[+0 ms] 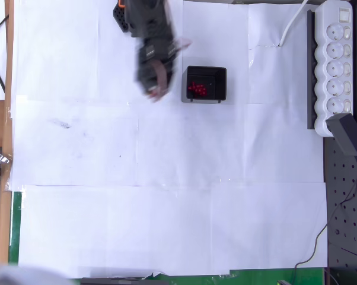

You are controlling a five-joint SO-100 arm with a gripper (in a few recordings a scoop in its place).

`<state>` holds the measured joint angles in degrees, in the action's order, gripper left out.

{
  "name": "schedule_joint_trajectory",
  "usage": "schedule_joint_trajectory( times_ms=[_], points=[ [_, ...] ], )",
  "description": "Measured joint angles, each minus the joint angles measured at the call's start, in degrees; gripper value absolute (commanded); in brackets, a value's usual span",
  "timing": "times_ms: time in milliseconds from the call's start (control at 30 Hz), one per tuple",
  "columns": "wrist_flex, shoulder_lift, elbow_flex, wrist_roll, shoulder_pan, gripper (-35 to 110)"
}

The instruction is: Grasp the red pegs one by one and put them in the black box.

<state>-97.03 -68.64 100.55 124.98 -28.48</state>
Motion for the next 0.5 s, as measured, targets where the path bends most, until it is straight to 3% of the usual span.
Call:
schedule_joint_trajectory(
  times_ms=[233,500],
  points=[
    [15.64,-0.26,-14.33,6.42,-13.89,0],
    [27.07,-8.35,-20.74,8.79,-16.0,0]
  ],
)
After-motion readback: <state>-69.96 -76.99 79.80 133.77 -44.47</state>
